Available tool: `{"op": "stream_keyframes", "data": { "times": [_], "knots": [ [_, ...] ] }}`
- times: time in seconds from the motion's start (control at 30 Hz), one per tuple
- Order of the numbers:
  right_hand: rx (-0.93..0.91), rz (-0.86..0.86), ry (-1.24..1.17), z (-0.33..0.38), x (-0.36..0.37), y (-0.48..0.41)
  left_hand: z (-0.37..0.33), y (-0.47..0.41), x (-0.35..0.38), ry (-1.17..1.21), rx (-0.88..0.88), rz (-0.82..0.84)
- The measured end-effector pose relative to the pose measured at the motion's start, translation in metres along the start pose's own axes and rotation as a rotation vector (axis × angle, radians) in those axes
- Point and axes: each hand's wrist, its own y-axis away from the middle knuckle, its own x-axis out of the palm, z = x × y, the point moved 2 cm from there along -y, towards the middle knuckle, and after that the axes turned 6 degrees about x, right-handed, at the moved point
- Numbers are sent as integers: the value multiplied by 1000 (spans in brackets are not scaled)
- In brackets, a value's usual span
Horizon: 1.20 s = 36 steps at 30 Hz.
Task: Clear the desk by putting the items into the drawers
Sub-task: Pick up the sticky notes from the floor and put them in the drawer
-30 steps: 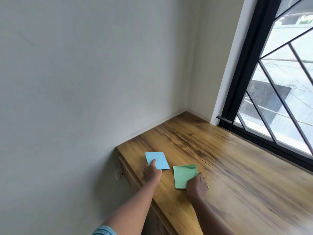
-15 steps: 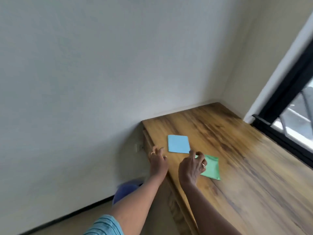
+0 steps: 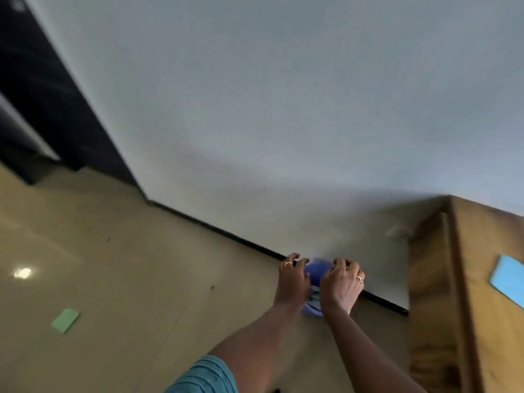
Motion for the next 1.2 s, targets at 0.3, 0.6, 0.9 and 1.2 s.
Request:
{"op": "stream_keyframes", "data": {
  "times": [0.3, 0.6, 0.9, 1.2],
  "knots": [
    [-389, 249, 83, 102, 107, 141, 170, 87, -107, 42, -419, -220],
    [-649, 519, 159, 190, 198, 331, 340, 234, -205, 143, -797, -429],
    [-860, 731, 285, 255, 287, 475, 484, 338, -270, 272, -1149, -624],
    [-934, 942, 360, 356, 431, 587, 650, 370, -323, 495, -1398, -788]
  ]
}}
